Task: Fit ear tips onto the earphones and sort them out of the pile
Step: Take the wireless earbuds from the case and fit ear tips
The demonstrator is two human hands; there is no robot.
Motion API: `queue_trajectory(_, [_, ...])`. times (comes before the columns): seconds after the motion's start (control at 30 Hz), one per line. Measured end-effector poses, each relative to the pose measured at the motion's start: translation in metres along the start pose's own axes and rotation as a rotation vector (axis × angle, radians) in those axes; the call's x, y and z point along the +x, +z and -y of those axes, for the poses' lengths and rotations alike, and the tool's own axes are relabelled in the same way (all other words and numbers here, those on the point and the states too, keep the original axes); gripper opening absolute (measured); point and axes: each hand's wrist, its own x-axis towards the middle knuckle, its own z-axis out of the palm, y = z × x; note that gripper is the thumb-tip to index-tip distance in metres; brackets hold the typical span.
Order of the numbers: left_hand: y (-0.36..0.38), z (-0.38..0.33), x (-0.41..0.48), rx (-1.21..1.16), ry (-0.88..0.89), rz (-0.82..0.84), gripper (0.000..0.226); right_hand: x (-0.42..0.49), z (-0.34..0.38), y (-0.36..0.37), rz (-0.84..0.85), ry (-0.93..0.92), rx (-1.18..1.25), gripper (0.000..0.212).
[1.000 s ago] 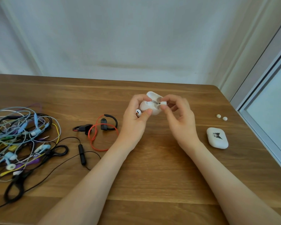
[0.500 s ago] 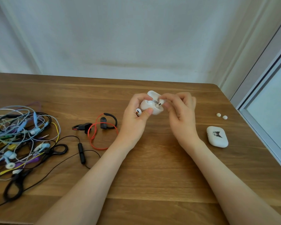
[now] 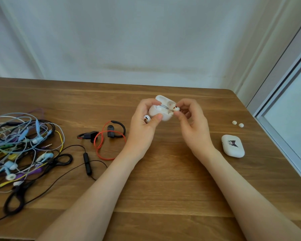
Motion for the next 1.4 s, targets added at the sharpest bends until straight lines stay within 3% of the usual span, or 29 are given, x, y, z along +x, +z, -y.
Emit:
queue_trajectory(0.23, [0.001, 0.003, 0.001, -0.053, -0.014, 0.029, 0.03, 0.003, -0.011, 0.002, -0.033, -0.115, -0.154, 0.017])
queue_trajectory(0.6, [-0.001, 0.002, 0.002, -0.093, -0.028, 0.021, 0.026, 0.002, -0.013, 0.002, 0.075, -0.185, -0.145, 0.028])
queue_trajectory(0.8, [0.001, -0.001, 0.001, -0.019, -0.022, 0.066, 0.041, 0.005, -0.008, 0.001, -0.104, -0.146, -0.194, 0.015])
queue_trajectory(0.97, [0.004, -0.006, -0.003, 0.065, -0.013, 0.146, 0.059, 0.004, -0.006, 0.005, -0.084, -0.203, -0.264, 0.014])
queue_trajectory(1.2, [0.005, -0.007, -0.003, 0.116, -0.014, 0.174, 0.045, 0.003, -0.008, 0.007, -0.088, -0.19, -0.337, 0.019])
queue_trajectory(1.4, [0.006, -0.006, -0.002, 0.077, -0.088, 0.12, 0.05, 0.001, -0.007, 0.007, -0.069, -0.172, -0.311, 0.026])
